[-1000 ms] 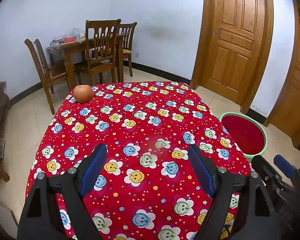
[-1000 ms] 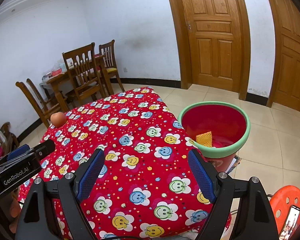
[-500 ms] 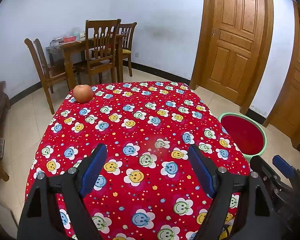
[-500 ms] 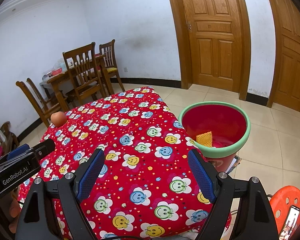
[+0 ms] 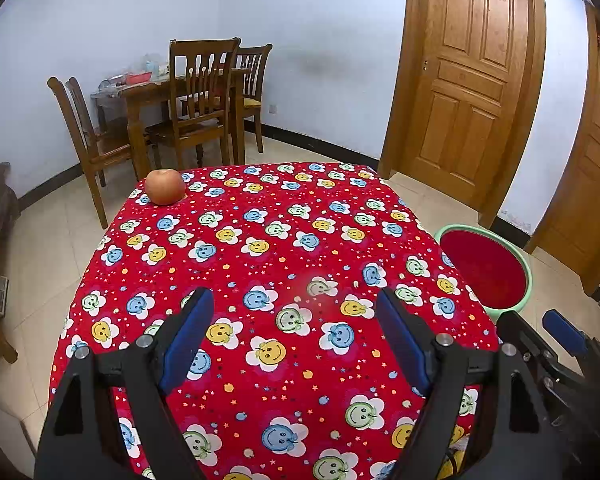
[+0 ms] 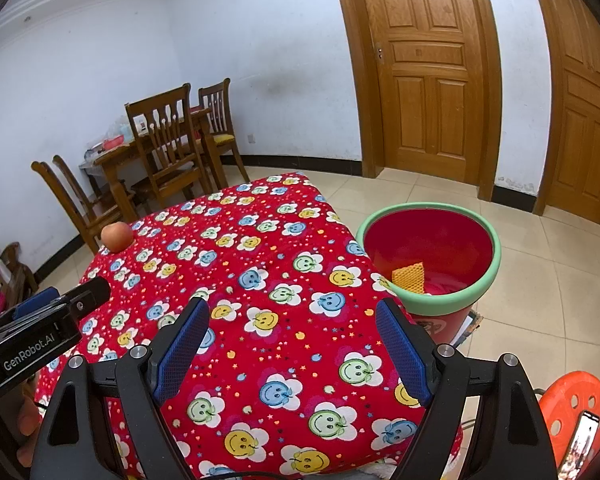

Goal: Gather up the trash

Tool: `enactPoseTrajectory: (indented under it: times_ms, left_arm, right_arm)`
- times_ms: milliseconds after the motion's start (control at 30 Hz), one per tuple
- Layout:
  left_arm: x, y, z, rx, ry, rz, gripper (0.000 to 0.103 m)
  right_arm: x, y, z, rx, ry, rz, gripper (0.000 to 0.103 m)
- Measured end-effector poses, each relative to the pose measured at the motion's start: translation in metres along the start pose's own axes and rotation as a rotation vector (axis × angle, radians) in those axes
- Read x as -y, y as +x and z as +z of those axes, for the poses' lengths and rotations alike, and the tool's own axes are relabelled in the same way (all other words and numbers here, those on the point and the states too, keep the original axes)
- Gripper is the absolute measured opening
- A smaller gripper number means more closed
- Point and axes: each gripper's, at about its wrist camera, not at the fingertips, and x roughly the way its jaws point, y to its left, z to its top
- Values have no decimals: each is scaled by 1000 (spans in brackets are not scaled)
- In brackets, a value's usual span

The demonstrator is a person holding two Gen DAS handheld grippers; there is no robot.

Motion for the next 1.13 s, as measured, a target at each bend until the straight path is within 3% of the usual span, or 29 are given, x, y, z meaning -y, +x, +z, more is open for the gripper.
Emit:
enactPoseTrajectory:
  times_ms: [1133]
  left_arm:
    - [1, 1, -1, -3, -4, -3, 83]
  right_arm:
    - [0, 3, 0, -4, 0, 1, 86]
